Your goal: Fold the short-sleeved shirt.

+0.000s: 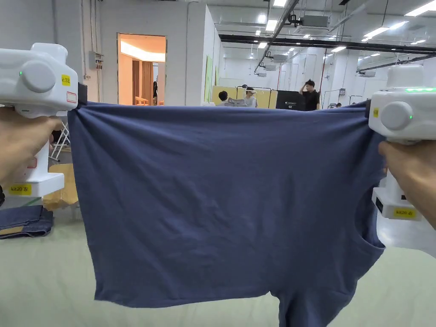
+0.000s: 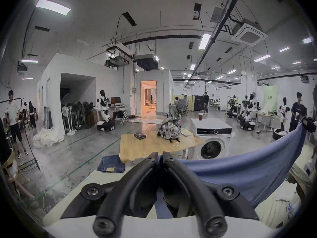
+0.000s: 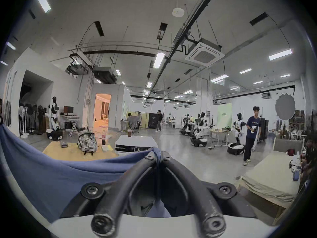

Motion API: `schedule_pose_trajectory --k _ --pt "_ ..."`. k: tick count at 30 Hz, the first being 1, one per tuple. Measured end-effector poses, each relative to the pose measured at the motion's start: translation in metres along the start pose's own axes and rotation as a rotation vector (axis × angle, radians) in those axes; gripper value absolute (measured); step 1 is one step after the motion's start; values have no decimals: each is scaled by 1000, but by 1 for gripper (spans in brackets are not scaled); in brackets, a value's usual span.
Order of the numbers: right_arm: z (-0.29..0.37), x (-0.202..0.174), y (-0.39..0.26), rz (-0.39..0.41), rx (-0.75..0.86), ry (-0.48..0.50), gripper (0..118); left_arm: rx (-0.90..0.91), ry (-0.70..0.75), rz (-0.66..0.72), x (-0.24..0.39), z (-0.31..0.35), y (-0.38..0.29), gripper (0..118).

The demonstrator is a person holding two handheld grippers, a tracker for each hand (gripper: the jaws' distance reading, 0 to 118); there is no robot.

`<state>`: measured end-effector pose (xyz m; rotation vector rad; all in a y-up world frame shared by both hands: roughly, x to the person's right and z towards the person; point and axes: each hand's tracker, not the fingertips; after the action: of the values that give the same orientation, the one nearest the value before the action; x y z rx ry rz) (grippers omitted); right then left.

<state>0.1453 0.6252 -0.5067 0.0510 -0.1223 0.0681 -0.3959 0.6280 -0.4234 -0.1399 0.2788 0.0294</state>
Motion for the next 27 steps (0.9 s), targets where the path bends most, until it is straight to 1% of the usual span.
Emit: schedule_pose_trajectory --k 4,7,10,15,20,27 --pt "-3 0 -19 19 -12 3 1 -10 9 -35 3 -5 -16 0" --pt "0 -1 -50 47 -36 4 1 -33 10 -56 3 -8 -40 0" --pt "15 -4 -89 58 -80 14 1 -65 11 -60 2 -10 -76 0" --pt "45 -8 -156 120 -164 19 1 -160 7 -71 -4 -3 -153 0" --pt "93 -3 -202 154 -202 30 1 -222 -10 -49 -14 38 -216 0" --pt "168 20 -238 153 -238 62 1 -234 -29 -33 -31 106 -273 0"
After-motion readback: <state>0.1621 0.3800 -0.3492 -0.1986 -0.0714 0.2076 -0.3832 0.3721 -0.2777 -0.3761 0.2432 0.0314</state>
